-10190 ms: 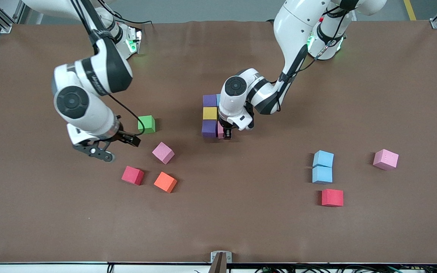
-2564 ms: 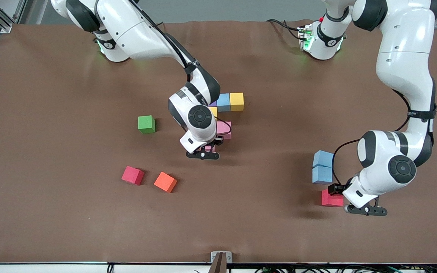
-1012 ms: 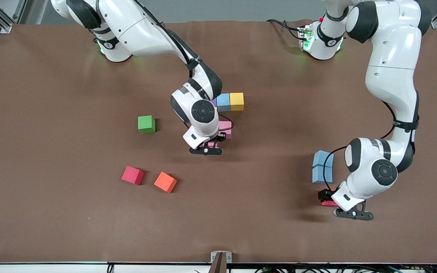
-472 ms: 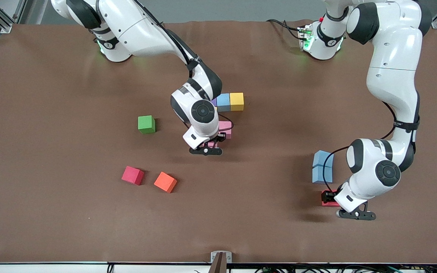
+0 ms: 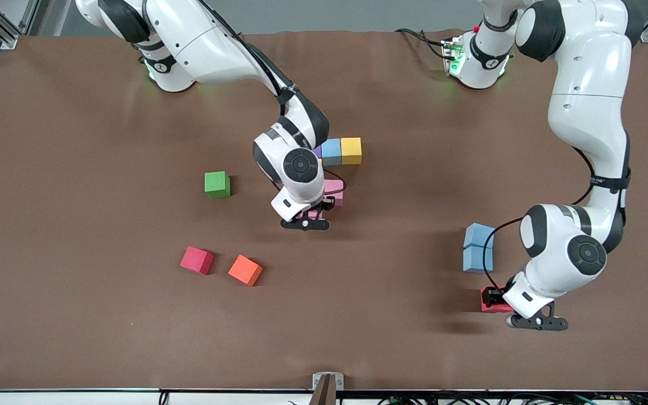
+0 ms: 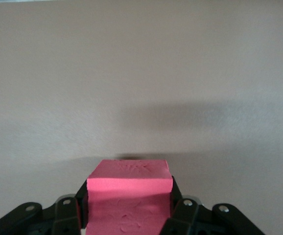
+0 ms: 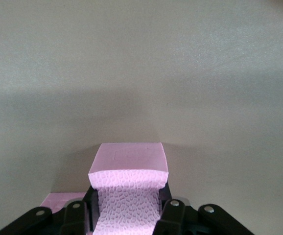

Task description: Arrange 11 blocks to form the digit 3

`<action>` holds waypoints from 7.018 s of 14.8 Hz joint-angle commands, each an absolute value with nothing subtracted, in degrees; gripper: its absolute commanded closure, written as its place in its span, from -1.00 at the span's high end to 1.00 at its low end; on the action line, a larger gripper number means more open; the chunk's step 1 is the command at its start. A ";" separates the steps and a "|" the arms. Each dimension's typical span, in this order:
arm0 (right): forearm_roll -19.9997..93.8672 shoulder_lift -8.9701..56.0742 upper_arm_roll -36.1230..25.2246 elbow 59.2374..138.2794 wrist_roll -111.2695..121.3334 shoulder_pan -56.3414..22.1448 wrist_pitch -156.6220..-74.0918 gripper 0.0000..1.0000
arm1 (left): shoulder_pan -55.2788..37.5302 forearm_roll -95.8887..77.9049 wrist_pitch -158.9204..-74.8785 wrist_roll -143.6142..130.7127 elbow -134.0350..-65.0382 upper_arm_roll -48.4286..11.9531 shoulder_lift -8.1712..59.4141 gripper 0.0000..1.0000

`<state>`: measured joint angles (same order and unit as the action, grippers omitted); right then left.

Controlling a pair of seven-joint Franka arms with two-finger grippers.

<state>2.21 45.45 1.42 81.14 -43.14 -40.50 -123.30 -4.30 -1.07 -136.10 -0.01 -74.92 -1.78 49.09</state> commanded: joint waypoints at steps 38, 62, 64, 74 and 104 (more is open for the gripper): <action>2.37 43.59 1.41 85.43 -41.84 -41.31 -124.72 -0.97 | -21.80 2.81 -113.03 -102.64 -91.40 -8.26 24.79 -0.88; 2.64 37.80 1.23 84.46 -37.71 -37.10 -121.57 1.00 | -30.67 7.56 -116.71 -136.31 -95.28 -9.14 32.43 -0.82; 3.07 34.91 1.32 84.73 -34.82 -33.68 -117.97 1.00 | -32.77 7.73 -118.91 -139.64 -94.92 -8.97 34.36 -0.82; 2.11 31.38 0.44 84.90 -34.28 -21.71 -116.89 1.00 | -36.38 12.13 -119.27 -146.51 -92.99 -9.05 38.49 -0.78; -2.46 16.70 0.61 122.34 -33.49 -20.39 -136.93 1.00 | -38.58 14.06 -120.93 -145.81 -91.14 -9.14 41.31 -0.33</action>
<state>-1.39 20.08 0.12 117.83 -34.30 -20.69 -135.79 -38.12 12.88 -119.93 -145.46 -92.31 -9.31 40.18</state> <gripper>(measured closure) 0.000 0.401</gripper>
